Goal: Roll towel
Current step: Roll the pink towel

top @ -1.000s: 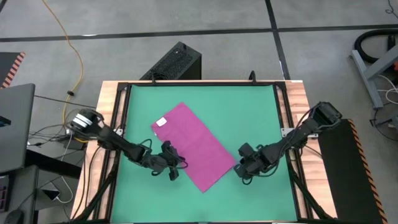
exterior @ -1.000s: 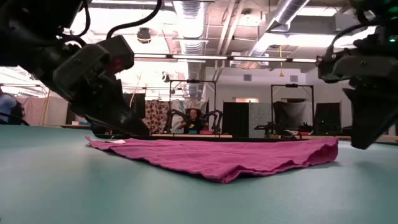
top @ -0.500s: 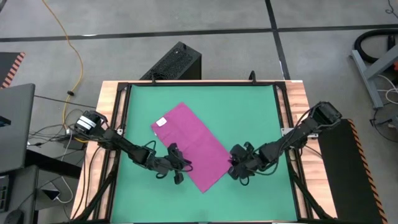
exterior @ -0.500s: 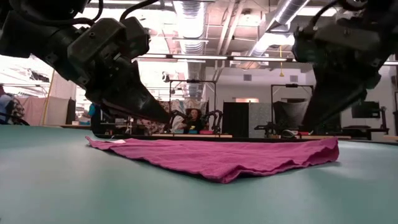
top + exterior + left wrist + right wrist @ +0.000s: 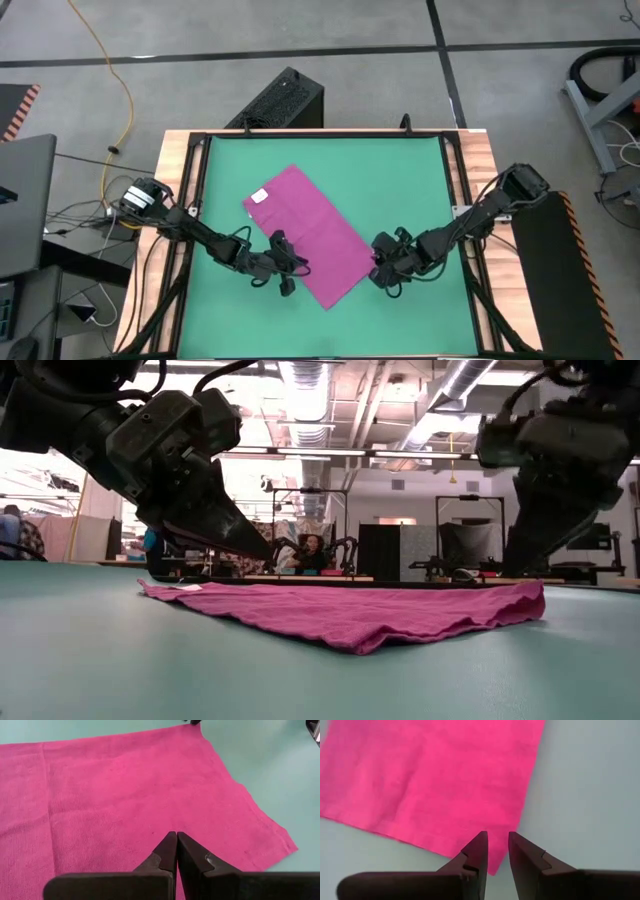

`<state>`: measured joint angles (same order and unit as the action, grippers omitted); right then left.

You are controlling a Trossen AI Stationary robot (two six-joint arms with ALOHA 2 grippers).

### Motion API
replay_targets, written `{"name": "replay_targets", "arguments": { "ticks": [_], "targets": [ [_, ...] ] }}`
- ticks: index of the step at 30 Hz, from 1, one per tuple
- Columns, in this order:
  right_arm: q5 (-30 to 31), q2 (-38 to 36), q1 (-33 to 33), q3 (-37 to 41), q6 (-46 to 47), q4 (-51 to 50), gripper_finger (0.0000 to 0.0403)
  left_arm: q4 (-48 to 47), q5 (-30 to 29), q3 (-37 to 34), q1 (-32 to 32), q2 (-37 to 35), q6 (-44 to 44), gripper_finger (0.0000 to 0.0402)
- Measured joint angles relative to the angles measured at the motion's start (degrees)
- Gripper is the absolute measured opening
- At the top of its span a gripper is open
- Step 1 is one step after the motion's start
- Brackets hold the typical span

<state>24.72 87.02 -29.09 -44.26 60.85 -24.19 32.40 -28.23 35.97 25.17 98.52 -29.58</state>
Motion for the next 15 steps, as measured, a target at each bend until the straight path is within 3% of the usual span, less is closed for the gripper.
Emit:
{"name": "replay_targets", "arguments": {
  "ticks": [9, 15],
  "targets": [
    [-3.44, 7.55, 1.7, -0.21, 2.42, -1.62, 0.0097, -1.03, 1.79, 0.02, 0.0, -0.04, -0.11, 0.0],
    [-1.63, 7.64, 0.44, -1.64, 14.94, -4.94, 0.0097, -1.57, 2.42, 0.02, 0.0, -0.04, -1.57, 0.0]
  ]
}}
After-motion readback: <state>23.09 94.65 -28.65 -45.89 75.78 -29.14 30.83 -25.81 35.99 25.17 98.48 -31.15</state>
